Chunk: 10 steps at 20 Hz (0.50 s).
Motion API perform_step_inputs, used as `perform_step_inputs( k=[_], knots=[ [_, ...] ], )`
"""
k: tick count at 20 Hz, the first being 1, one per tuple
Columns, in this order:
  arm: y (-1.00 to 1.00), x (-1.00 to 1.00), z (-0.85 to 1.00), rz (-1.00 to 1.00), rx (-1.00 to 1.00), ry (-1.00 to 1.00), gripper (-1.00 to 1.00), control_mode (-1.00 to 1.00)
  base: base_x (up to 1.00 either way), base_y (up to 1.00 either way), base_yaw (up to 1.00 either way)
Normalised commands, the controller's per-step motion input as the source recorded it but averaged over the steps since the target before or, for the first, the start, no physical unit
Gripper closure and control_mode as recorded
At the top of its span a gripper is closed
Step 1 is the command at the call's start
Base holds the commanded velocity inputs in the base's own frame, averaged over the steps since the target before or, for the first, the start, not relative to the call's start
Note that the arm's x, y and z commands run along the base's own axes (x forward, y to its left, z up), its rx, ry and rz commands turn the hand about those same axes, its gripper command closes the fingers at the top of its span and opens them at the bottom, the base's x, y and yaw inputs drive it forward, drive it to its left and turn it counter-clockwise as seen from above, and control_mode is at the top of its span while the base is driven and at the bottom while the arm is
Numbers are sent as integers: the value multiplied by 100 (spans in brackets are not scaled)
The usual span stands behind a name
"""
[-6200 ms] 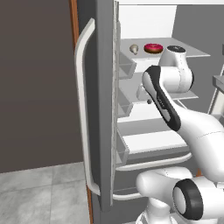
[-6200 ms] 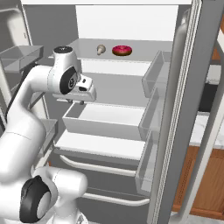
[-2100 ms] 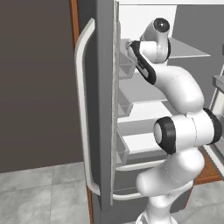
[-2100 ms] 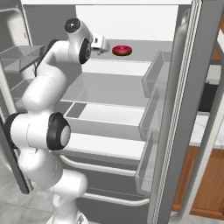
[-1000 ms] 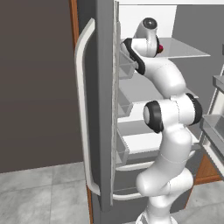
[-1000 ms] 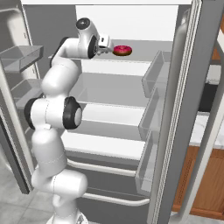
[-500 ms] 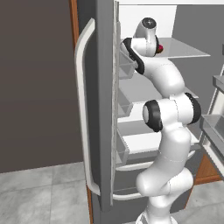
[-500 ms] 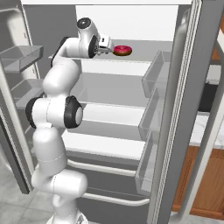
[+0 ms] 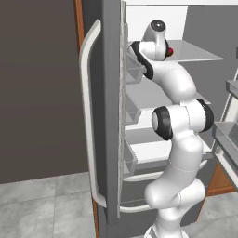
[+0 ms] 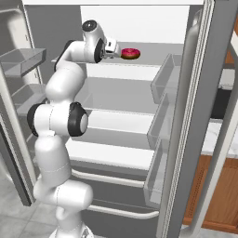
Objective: Pick mushroom from the fridge and place it on the plate on the counter.
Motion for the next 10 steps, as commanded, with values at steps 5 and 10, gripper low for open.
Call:
perform_step_inputs(
  k=[5, 10],
  knots=[
    [0, 0, -1, -1, 0, 0, 100, -100, 0, 0, 0],
    [0, -9, 0, 0, 0, -1, 100, -100, 0, 0, 0]
  ],
)
